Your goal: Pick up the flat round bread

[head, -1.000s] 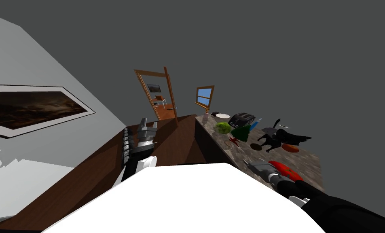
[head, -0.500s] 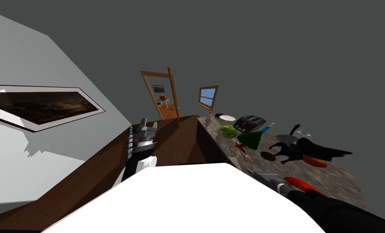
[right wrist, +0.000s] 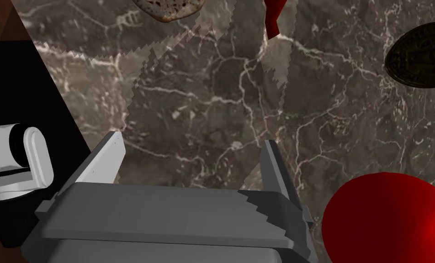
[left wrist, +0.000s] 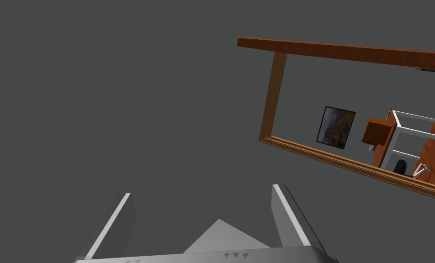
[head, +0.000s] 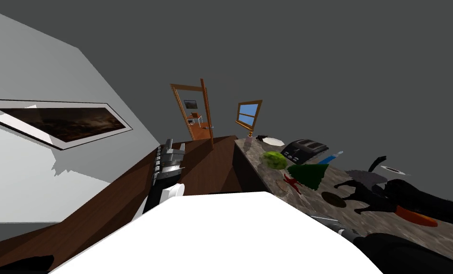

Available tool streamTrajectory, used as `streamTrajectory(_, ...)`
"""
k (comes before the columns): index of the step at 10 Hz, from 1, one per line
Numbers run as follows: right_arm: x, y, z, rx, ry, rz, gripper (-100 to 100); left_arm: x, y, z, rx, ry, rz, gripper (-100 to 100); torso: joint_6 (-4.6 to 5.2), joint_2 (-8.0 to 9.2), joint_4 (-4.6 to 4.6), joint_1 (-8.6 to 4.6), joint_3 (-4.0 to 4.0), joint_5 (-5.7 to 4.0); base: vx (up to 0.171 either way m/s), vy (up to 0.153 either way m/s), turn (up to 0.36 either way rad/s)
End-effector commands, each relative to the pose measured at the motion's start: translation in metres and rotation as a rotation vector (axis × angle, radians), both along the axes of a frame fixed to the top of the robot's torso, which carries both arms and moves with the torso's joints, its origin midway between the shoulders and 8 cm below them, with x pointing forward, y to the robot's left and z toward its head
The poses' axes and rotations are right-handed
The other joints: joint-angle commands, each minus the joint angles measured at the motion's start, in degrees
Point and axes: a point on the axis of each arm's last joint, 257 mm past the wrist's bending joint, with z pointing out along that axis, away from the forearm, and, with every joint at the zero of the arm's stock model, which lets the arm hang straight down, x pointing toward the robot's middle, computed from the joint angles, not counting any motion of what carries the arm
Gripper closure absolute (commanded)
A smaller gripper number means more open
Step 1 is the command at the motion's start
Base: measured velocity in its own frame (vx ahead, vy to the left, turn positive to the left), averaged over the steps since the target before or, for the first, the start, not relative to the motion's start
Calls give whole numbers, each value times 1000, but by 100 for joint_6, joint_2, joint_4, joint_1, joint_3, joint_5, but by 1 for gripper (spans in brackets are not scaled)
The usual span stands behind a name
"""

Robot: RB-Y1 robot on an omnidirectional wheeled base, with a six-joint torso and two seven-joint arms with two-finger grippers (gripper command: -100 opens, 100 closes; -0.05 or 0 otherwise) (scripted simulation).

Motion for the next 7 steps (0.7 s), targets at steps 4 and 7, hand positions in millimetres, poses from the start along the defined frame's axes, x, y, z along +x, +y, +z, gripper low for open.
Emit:
streamTrajectory(4, -33, 8, -11, 92, 87, -81, -100, 0, 0, 0, 0, 0, 0, 0, 0, 2, 0, 8, 1, 2, 69, -19, 94)
streamTrajectory(7, -67, 16, -18, 181, 162, -179, -100, 0, 0, 0, 0, 0, 0, 0, 2, -8, -3, 1, -6, -1, 102, -32, 139)
